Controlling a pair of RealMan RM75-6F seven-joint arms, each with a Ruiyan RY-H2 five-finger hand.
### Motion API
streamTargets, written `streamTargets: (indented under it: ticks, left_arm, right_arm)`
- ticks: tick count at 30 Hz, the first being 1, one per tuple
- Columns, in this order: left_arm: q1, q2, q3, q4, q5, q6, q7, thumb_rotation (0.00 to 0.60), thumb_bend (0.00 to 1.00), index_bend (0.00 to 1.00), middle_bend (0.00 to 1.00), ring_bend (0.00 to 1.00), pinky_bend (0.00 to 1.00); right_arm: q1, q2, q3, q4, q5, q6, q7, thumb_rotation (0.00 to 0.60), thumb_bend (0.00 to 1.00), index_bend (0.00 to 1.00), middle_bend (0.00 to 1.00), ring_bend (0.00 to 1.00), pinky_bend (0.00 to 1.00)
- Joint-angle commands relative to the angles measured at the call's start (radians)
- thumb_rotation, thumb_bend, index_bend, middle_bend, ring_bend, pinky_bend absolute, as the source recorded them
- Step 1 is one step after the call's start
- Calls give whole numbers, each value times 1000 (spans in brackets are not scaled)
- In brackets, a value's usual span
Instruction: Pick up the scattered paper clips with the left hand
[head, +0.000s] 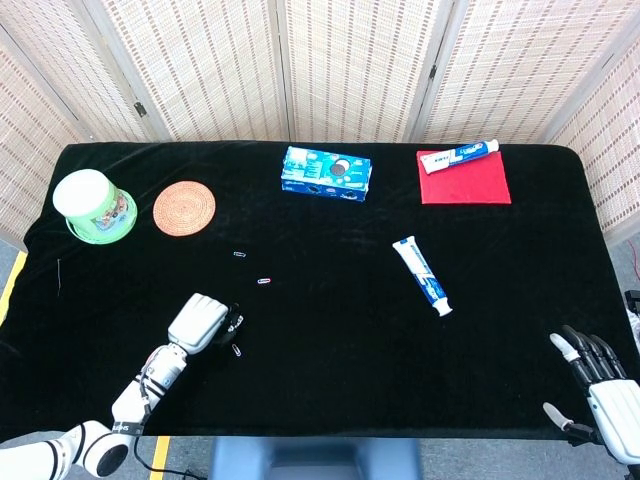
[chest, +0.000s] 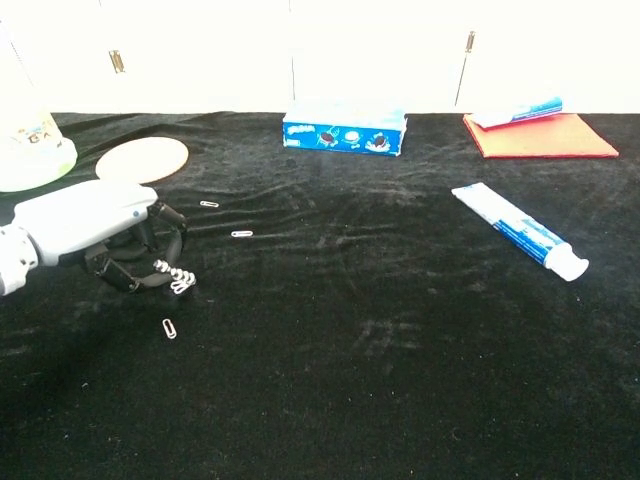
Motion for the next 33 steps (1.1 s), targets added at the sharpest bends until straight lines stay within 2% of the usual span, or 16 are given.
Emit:
streamTargets:
  ticks: [1,11,17,33]
  left_arm:
    - [11,20,2,-34,13,26,19,600,493,824,1000,1000,1000]
    - [53,83,47,-180,32,64,97,600,493,825,1000,1000,1000]
    - [88,83,82,-221,67,104,143,600,494,825,1000,1000,1000]
    - [117,31,102,-185,54,84,206,600,494,825,1000,1000,1000]
  right_arm:
    - [0,0,-1,1,-1,0,0,600,239,0,0,0,0]
    - [-5,-2,-10,5,-29,18,-7,600,239,0,0,0,0]
    - [-17,-4,-22,18,-61,52,-2,600,239,0,0,0,0]
    - [-25,-8,-28,37,-86,84,4,600,238,0,0,0,0]
